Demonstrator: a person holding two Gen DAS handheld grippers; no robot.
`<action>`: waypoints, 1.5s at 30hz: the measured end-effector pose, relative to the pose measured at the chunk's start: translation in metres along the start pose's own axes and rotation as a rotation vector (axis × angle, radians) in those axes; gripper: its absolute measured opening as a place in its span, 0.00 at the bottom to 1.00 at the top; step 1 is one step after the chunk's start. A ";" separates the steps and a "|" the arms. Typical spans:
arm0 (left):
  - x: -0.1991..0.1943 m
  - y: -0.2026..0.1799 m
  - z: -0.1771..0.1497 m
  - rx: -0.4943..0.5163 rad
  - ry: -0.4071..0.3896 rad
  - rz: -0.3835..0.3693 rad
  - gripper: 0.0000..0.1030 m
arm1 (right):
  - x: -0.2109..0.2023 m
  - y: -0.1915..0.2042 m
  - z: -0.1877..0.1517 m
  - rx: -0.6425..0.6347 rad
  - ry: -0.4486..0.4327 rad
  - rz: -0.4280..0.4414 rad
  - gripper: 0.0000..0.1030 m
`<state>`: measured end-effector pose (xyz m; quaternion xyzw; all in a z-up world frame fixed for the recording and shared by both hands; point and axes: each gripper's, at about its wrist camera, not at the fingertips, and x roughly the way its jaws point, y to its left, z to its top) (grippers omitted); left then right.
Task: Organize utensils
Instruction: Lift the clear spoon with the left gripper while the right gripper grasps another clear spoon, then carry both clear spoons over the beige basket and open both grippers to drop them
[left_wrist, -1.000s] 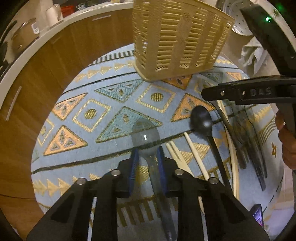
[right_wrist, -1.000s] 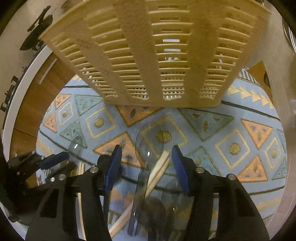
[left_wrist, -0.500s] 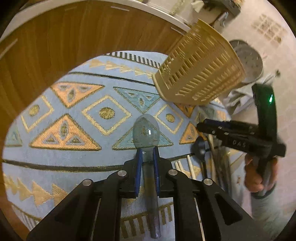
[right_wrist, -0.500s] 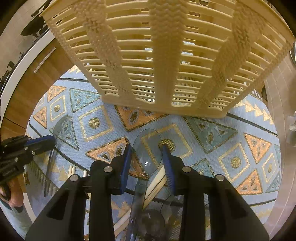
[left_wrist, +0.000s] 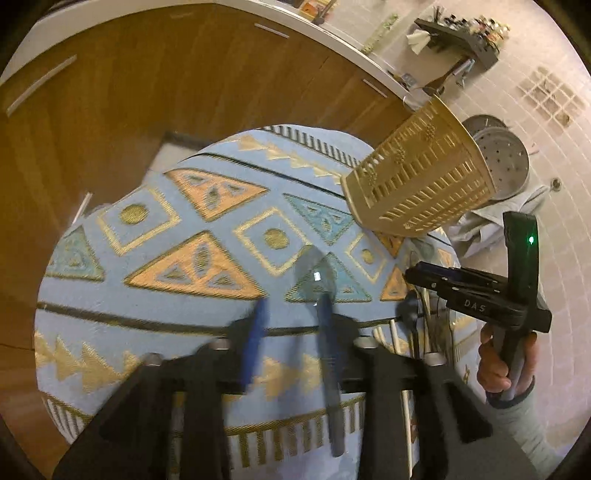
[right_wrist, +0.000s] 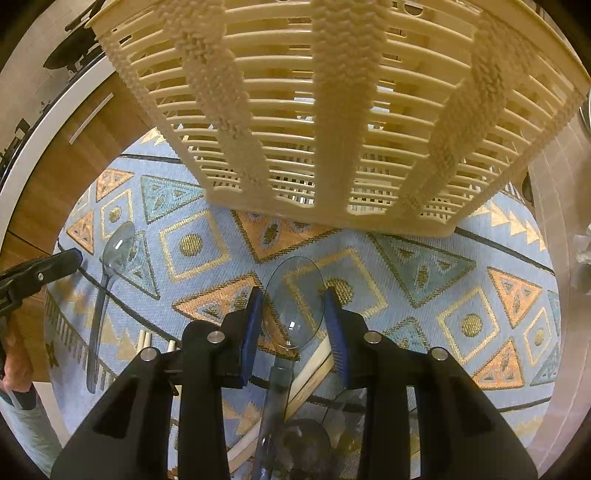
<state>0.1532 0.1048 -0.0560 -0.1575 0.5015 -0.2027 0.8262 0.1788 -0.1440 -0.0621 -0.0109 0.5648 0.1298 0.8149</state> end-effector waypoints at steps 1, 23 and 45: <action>0.005 -0.010 0.002 0.020 0.007 0.013 0.40 | 0.001 0.000 0.001 -0.002 0.006 0.001 0.30; -0.008 -0.092 0.003 0.245 -0.118 0.279 0.10 | -0.054 0.035 0.000 -0.136 -0.215 0.051 0.29; -0.057 -0.236 0.076 0.364 -0.978 0.159 0.10 | -0.195 -0.047 0.089 0.195 -0.925 -0.146 0.29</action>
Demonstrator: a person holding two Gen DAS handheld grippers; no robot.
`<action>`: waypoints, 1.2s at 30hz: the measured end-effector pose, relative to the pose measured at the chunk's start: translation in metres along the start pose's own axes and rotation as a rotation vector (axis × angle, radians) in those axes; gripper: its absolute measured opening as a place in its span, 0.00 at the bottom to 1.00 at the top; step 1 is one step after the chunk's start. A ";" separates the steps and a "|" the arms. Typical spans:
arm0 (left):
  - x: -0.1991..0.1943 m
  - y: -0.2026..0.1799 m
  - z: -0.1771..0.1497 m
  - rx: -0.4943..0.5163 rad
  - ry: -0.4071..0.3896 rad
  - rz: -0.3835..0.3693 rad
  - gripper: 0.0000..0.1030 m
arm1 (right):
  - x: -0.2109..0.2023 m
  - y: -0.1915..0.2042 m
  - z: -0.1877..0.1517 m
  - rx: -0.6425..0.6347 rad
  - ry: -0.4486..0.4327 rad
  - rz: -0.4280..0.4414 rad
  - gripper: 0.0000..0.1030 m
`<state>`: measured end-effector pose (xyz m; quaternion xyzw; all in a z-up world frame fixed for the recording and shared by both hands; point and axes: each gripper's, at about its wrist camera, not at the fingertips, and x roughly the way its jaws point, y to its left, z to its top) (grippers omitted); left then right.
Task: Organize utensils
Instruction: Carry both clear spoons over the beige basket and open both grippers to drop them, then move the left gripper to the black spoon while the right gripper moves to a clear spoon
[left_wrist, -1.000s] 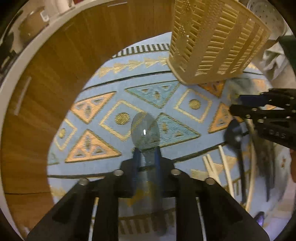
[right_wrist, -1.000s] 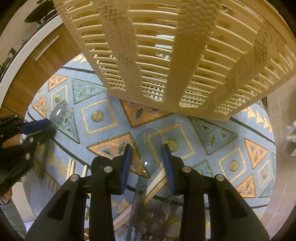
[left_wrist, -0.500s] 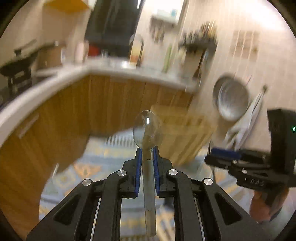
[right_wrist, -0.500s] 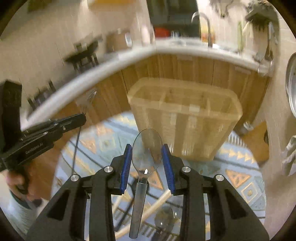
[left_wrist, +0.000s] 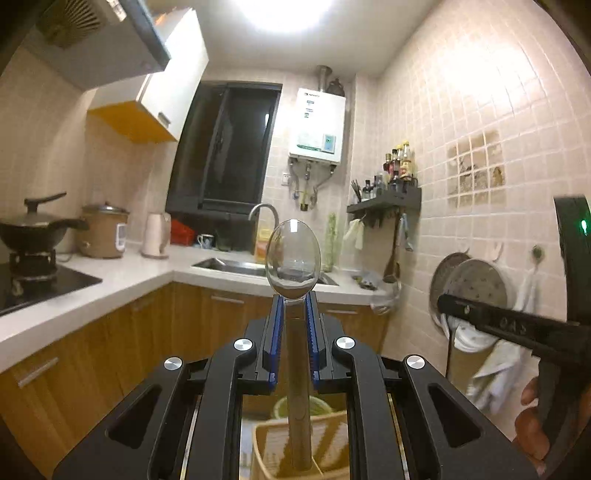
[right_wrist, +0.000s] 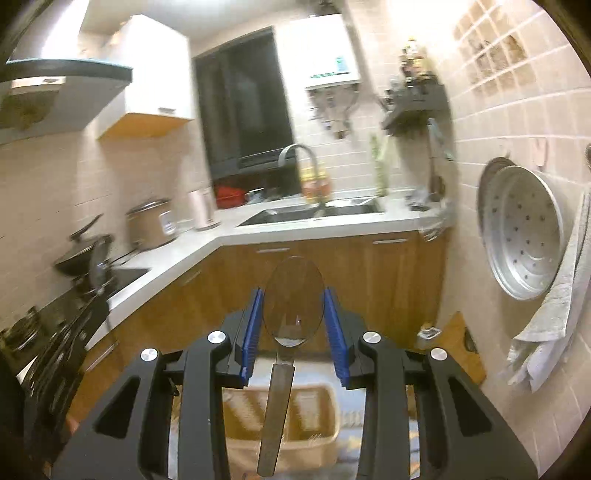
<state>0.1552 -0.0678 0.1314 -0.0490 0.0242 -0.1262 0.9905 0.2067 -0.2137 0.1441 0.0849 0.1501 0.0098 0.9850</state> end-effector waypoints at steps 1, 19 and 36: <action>0.008 -0.002 -0.005 0.006 0.001 0.009 0.10 | 0.007 0.000 -0.002 -0.003 -0.008 -0.022 0.29; 0.029 0.019 -0.060 0.019 0.044 0.073 0.13 | 0.049 -0.025 -0.072 -0.034 0.071 -0.021 0.30; -0.062 0.062 -0.011 -0.158 0.257 -0.083 0.44 | -0.048 -0.031 -0.059 -0.044 0.233 0.071 0.50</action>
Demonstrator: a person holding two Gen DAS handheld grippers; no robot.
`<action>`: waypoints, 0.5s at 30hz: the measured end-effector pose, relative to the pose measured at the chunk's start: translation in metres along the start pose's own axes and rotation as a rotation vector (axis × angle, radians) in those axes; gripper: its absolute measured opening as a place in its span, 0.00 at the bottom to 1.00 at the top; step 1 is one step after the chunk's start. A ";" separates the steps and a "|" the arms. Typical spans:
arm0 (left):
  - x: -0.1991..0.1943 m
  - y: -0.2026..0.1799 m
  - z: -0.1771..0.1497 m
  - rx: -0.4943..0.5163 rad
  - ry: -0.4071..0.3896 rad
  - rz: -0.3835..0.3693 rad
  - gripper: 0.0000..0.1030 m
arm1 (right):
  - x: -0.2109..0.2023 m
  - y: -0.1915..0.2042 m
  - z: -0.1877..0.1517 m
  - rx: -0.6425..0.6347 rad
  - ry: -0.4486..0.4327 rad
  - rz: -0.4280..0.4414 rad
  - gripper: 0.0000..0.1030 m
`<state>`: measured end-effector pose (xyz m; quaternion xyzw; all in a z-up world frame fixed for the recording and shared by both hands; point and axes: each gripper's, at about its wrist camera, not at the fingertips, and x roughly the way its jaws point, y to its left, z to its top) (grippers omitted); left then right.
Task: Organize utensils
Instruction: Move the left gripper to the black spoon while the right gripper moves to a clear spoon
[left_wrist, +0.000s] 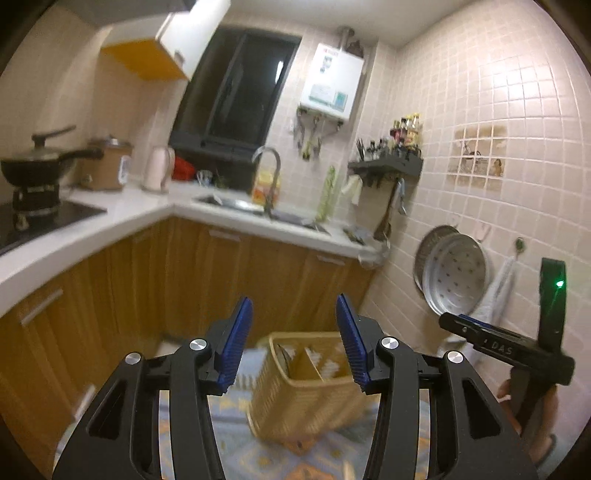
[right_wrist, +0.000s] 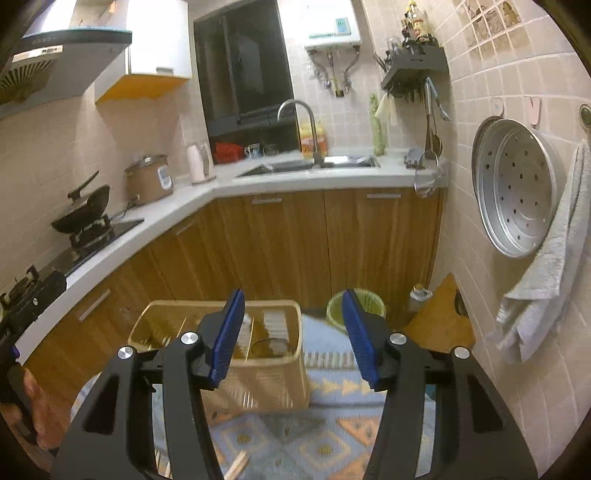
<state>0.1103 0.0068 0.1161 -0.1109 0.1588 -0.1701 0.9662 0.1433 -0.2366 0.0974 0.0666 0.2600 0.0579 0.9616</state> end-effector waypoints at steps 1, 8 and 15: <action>-0.003 0.001 0.001 -0.005 0.029 -0.009 0.44 | -0.004 0.001 -0.002 -0.006 0.031 0.000 0.50; 0.008 0.003 -0.035 -0.017 0.389 -0.063 0.44 | 0.012 0.004 -0.042 -0.027 0.363 0.020 0.50; 0.056 0.001 -0.123 0.027 0.788 -0.117 0.38 | 0.058 -0.009 -0.120 0.034 0.746 0.059 0.50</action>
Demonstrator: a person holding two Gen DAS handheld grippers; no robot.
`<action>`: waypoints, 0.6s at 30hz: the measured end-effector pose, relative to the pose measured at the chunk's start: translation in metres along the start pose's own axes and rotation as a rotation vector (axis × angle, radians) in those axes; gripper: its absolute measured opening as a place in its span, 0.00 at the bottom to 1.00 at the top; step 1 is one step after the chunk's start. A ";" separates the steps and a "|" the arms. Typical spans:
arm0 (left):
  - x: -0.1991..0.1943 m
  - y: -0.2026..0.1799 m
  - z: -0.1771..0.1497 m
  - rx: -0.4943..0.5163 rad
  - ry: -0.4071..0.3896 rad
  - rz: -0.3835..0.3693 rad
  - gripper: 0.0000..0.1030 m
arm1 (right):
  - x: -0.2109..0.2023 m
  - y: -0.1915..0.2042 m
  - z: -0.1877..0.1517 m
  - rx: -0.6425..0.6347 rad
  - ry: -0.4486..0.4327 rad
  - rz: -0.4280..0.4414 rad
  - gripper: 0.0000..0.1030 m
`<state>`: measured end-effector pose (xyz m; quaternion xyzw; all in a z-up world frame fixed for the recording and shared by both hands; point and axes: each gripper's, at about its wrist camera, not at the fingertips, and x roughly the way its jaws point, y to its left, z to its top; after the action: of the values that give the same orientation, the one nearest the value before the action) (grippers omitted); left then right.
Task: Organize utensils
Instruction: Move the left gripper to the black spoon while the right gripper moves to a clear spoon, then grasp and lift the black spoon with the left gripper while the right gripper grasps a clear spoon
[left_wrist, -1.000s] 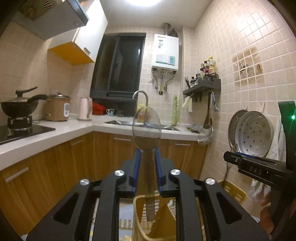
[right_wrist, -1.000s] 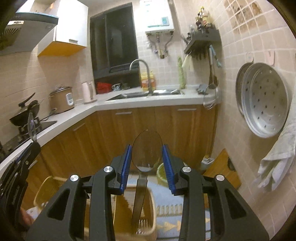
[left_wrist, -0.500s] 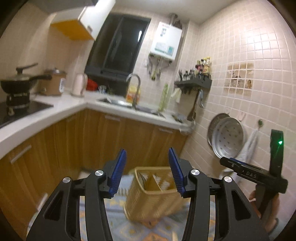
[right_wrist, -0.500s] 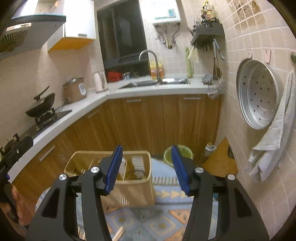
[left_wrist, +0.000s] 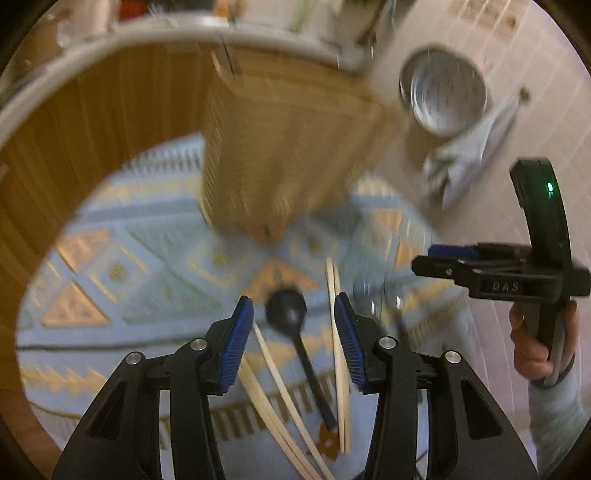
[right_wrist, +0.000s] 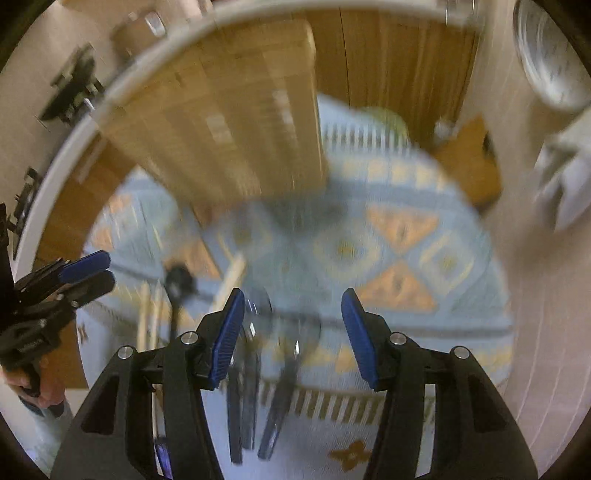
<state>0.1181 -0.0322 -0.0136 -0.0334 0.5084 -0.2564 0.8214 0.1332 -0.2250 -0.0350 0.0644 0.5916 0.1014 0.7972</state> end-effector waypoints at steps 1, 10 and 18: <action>0.008 0.001 -0.004 -0.006 0.031 -0.027 0.36 | 0.008 -0.002 -0.005 -0.002 0.023 -0.009 0.50; 0.048 -0.002 -0.021 0.005 0.175 -0.002 0.35 | 0.028 -0.001 -0.021 -0.039 0.070 -0.032 0.48; 0.064 -0.013 -0.013 0.051 0.154 0.129 0.38 | 0.034 -0.004 -0.022 -0.030 0.096 -0.016 0.48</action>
<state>0.1240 -0.0694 -0.0680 0.0399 0.5643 -0.2175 0.7954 0.1221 -0.2215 -0.0744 0.0429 0.6281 0.1070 0.7695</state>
